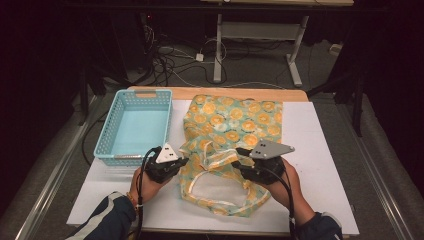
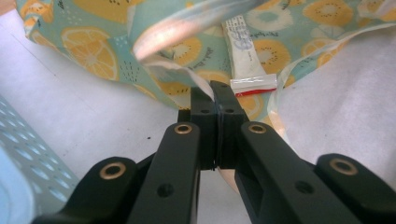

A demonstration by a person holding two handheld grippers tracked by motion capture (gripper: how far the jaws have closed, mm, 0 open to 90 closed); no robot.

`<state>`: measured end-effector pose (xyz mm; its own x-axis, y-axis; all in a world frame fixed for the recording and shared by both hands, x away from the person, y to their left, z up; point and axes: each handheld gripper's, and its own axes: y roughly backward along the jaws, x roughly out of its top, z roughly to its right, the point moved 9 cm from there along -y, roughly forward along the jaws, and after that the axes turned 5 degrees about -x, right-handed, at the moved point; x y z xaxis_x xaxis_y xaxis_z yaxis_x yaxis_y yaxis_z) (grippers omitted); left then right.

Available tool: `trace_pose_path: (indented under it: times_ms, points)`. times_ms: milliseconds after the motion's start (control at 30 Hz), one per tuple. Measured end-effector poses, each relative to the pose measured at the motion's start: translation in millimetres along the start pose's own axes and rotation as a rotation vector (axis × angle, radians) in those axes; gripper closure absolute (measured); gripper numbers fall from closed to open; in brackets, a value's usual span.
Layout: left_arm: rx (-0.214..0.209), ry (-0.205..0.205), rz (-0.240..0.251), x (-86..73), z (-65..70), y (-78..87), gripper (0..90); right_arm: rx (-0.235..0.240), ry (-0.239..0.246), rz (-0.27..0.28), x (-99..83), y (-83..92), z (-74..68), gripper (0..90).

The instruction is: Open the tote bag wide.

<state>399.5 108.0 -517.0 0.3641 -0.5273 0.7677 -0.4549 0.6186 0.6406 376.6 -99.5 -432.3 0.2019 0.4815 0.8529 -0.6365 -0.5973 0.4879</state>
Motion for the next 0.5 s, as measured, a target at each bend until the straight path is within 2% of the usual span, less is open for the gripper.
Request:
trace_pose_path:
  times_ms: [133,233,300,367,433,500]
  points:
    - [0.006,-0.022,-0.004,-1.8,2.0,2.8,87.2,-0.019,-0.021,0.039,-4.8,21.9,6.1,43.4]
    - [0.010,-0.041,-0.008,-3.8,2.2,5.7,87.2,-0.056,-0.022,0.057,-11.7,38.9,13.2,40.9]
    - [0.006,-0.041,-0.002,-4.6,1.7,8.6,87.2,-0.069,-0.034,0.048,-22.0,46.5,18.8,40.0]
    - [0.006,-0.037,0.002,-5.5,1.1,11.1,87.2,-0.079,-0.052,0.016,-38.2,48.4,24.4,37.7]
    - [0.007,-0.037,0.002,-6.9,1.1,13.0,87.1,-0.099,-0.059,-0.041,-59.5,45.4,29.3,36.5]
    - [0.004,-0.033,0.006,-7.7,1.2,14.8,87.2,-0.144,-0.016,-0.119,-82.0,40.2,34.5,35.1]
